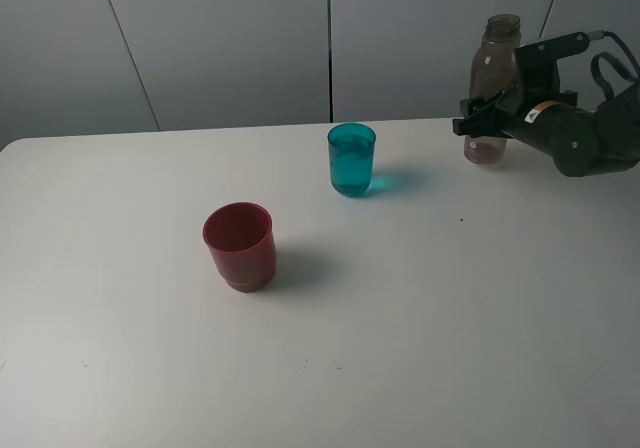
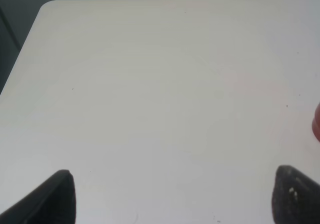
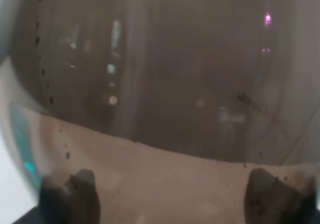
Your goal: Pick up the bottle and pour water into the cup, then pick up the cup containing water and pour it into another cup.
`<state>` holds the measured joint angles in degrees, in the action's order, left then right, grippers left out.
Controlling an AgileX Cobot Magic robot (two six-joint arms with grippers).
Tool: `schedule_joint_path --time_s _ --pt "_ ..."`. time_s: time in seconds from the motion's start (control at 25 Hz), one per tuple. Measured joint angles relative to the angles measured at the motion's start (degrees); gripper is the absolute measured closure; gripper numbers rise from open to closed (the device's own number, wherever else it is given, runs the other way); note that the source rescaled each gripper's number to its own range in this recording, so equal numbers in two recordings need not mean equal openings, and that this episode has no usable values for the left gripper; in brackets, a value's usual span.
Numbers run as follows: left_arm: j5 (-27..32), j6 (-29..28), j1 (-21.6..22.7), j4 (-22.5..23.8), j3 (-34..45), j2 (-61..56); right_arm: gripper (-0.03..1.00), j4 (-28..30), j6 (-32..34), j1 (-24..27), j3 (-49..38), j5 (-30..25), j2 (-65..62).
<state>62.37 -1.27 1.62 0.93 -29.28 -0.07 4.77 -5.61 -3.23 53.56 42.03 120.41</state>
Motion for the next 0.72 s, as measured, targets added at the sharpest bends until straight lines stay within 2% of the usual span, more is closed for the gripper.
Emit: schedule_joint_path --time_s 0.72 --pt "0.0 0.11 0.0 0.0 0.0 0.0 0.94 0.0 2.46 0.0 0.0 -1.18 1.11"
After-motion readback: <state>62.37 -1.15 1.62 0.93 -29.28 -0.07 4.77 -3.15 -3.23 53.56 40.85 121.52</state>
